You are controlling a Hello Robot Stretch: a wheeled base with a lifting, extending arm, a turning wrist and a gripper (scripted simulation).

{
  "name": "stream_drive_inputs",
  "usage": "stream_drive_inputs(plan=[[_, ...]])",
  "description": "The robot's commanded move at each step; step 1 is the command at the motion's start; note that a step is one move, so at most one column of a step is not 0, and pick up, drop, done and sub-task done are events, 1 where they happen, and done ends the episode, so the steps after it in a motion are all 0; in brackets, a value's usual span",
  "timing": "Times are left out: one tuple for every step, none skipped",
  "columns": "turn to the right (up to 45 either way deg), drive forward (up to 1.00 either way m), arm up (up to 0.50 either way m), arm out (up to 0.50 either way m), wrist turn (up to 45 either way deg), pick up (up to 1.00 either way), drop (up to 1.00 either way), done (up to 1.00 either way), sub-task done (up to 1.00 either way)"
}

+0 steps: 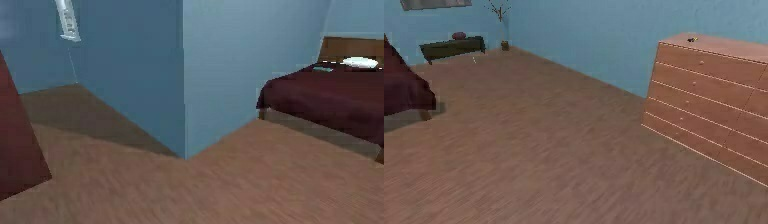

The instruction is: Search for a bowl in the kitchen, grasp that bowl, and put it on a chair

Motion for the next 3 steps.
stream_drive_inputs(plan=[[-24.0, 0.00, 0.00, 0.00, 0.0, 0.00, 0.00, 0.00, 0.00], [0.0, 1.00, 0.00, 0.00, 0.0, 0.00, 0.00, 0.00, 0.00], [0.0, 0.85, 0.00, 0.00, 0.0, 0.00, 0.00, 0.00, 0.00]])
